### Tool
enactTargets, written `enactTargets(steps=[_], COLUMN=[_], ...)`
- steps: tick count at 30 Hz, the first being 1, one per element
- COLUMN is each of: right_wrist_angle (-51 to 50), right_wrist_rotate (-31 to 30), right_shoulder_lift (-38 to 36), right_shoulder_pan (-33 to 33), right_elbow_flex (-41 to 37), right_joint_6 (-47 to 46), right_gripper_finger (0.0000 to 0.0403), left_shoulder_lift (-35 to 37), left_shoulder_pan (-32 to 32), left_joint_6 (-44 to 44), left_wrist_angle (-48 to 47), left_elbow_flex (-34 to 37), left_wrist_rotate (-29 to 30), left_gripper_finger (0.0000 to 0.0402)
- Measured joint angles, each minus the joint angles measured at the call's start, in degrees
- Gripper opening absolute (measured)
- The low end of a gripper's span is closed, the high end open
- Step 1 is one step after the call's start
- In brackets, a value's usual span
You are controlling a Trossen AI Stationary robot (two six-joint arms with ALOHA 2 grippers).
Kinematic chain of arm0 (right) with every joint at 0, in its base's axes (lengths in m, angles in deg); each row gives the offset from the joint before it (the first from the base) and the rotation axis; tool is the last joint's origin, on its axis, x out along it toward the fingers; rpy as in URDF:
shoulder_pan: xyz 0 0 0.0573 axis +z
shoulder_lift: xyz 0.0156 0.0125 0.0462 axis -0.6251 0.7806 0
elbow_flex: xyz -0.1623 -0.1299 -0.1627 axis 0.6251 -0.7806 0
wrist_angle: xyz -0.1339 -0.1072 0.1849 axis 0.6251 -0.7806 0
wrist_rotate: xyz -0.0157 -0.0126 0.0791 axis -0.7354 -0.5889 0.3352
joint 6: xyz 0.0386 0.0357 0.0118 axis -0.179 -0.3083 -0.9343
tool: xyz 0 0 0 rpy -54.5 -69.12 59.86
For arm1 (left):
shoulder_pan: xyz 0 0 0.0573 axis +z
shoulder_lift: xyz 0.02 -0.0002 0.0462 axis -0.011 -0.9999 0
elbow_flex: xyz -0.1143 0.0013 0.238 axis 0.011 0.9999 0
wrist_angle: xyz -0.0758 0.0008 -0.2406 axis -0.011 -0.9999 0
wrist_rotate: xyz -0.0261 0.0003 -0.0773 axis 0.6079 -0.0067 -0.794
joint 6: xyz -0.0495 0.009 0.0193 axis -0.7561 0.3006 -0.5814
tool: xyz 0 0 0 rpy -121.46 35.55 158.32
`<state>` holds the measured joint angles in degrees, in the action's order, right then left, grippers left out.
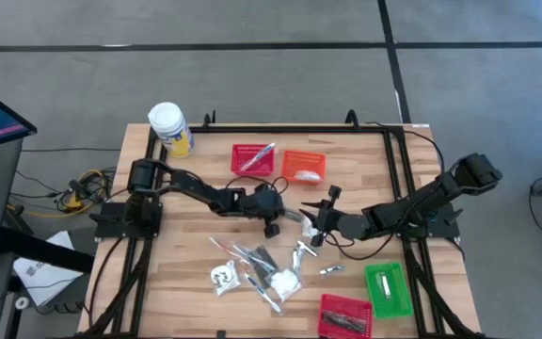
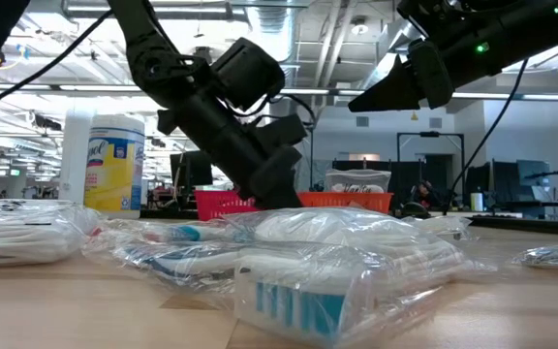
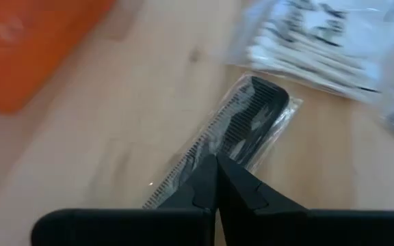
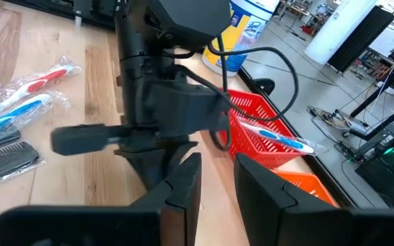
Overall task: Pick & Place Travel size toiletries
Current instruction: Put the black hair comb into the bottom red bin
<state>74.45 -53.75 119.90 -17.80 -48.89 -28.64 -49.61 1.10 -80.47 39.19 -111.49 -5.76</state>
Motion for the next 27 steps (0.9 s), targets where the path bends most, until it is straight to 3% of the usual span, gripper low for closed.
enactTargets(steps=[23,27], right_wrist_angle=[0.2,0.2], right_wrist_rotate=[0.2,6.0], right_shoulder_lift=[0.0,0.0], right_shoulder_pan=[0.0,-0.6], right_elbow_flex=[0.0,0.0], right_joint_6=[-0.6,-1.5], right_gripper_finger=[0.0081,0.0081], left_shoulder_lift=[0.1,0.2], left_shoulder_pan=[1.1,2.7], left_joint_6=[1.2,-2.6], left_wrist_angle=[-0.3,-2.0], left_elbow_flex=[0.0,0.0], left_wrist_rotate=[3.4,2.4], left_gripper_finger=[0.0001,0.0001])
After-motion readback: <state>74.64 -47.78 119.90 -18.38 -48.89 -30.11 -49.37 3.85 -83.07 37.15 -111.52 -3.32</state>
